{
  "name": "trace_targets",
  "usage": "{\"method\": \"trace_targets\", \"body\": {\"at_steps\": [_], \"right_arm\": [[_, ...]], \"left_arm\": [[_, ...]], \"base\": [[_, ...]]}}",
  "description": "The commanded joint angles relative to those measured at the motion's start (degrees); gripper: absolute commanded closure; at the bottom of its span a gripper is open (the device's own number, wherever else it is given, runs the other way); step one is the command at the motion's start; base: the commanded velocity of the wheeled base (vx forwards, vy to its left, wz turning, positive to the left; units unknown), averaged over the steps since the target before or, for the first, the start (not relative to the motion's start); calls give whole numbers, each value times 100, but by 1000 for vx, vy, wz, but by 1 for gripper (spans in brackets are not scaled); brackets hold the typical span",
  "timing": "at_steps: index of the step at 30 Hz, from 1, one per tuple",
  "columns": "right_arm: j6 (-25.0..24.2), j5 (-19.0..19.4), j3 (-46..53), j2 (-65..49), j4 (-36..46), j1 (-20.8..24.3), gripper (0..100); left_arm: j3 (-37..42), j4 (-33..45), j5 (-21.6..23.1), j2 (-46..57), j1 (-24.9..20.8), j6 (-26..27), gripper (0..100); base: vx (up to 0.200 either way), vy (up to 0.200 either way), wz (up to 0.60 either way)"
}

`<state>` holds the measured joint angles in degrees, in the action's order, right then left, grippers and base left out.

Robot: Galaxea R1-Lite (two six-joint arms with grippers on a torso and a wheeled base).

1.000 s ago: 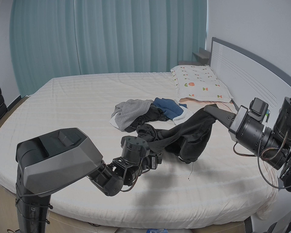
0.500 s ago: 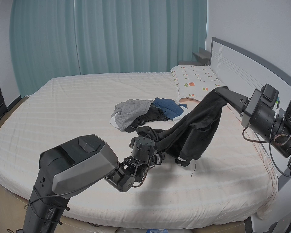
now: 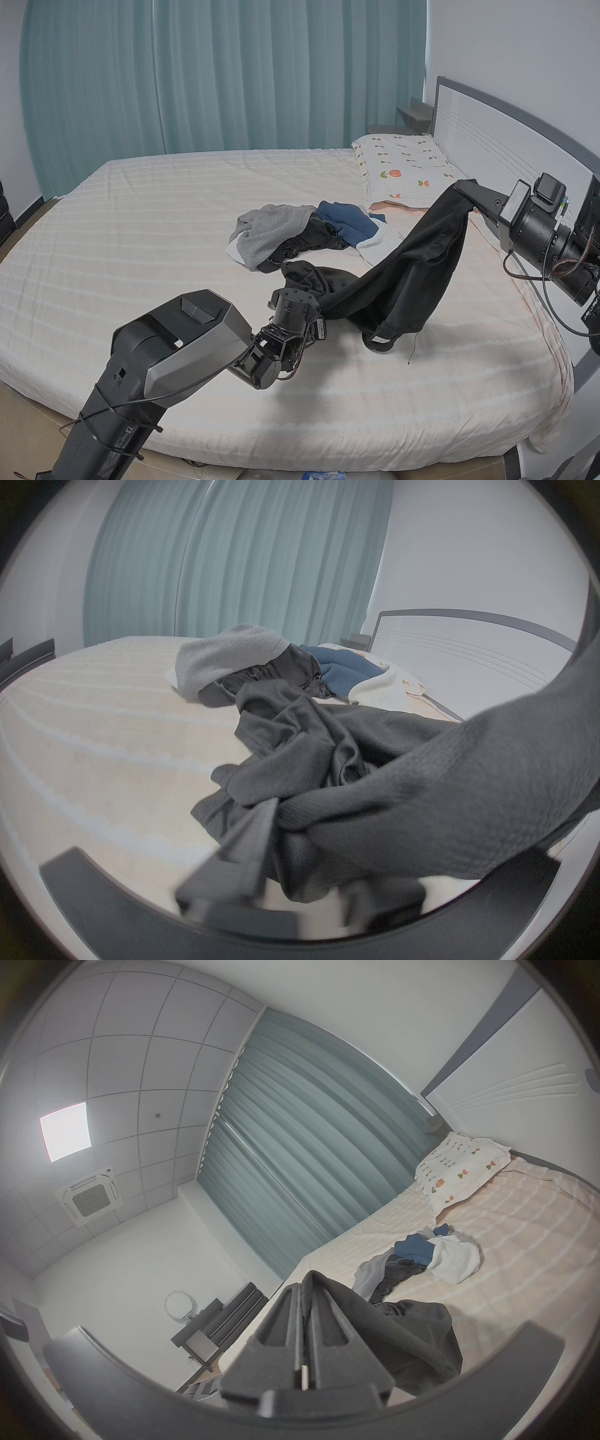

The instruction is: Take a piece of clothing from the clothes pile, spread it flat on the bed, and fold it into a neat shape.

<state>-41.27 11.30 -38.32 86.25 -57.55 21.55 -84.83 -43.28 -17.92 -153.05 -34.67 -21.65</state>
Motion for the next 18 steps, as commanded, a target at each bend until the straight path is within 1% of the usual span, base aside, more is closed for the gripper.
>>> {"method": "trace_targets", "body": {"at_steps": [1, 6, 10, 11, 14, 15, 16, 18], "right_arm": [[4, 4, -27, 375, -10, -125, 100], [13, 4, -36, 674, -46, -187, 100], [66, -14, -36, 946, -300, -178, 100], [75, -14, -71, 1105, -459, -169, 100], [75, -58, -335, 1254, -573, -151, 100], [75, -102, -616, 1307, -520, -151, 100], [75, -102, -616, 1307, -520, -151, 100], [84, -269, -994, 1280, -415, -134, 100]], "left_arm": [[327, -58, -1, 74, 4, -208, 100], [1074, -32, 43, 1067, 4, -524, 100], [1496, 65, 52, 1832, 13, -735, 100], [1602, 188, 52, 2201, 30, -841, 100], [1637, 417, 52, 2640, 110, -955, 100], [1619, 504, 69, 2921, 162, -1025, 100], [1619, 504, 69, 2921, 162, -1025, 100], [1575, 522, 96, 3220, 241, -1122, 100]], "base": [[0, 0, 0], [0, 0, 0], [0, 0, 0], [0, 0, 0], [0, 0, 0], [0, 0, 0], [0, 0, 0], [0, 0, 0]]}}
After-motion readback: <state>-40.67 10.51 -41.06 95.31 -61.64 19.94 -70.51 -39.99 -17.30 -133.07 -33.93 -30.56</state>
